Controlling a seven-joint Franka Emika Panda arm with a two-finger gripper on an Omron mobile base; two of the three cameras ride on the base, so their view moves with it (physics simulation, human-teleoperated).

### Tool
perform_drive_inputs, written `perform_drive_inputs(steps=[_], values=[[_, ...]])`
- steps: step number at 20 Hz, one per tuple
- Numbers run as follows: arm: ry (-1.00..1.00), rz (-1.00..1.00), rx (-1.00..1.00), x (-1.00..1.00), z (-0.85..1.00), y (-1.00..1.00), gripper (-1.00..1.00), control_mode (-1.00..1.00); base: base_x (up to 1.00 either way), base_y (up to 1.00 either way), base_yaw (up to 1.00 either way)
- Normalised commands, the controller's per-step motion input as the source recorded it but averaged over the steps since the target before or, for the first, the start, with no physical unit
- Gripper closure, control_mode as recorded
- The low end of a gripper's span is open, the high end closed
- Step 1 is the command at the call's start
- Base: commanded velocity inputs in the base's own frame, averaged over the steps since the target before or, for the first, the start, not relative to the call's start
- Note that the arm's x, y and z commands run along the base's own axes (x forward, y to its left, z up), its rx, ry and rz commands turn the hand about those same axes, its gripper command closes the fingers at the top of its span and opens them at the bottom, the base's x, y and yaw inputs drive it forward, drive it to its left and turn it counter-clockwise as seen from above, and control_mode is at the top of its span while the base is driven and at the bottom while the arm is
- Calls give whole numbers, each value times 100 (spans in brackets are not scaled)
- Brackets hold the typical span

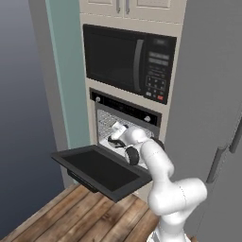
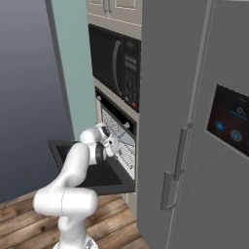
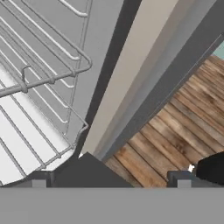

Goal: Take the baked cake out of the oven and place it on the plate for cooling. Then close the oven door.

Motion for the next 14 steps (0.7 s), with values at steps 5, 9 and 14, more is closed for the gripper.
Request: perform_drive_inputs(steps=[5, 9, 14], values=[[9, -1, -4, -72, 74, 99, -100, -100, 0, 0, 0], [1, 8, 0, -98, 56, 99, -100, -100, 0, 0, 0], [0, 11, 0, -100, 63, 100, -100, -100, 0, 0, 0]])
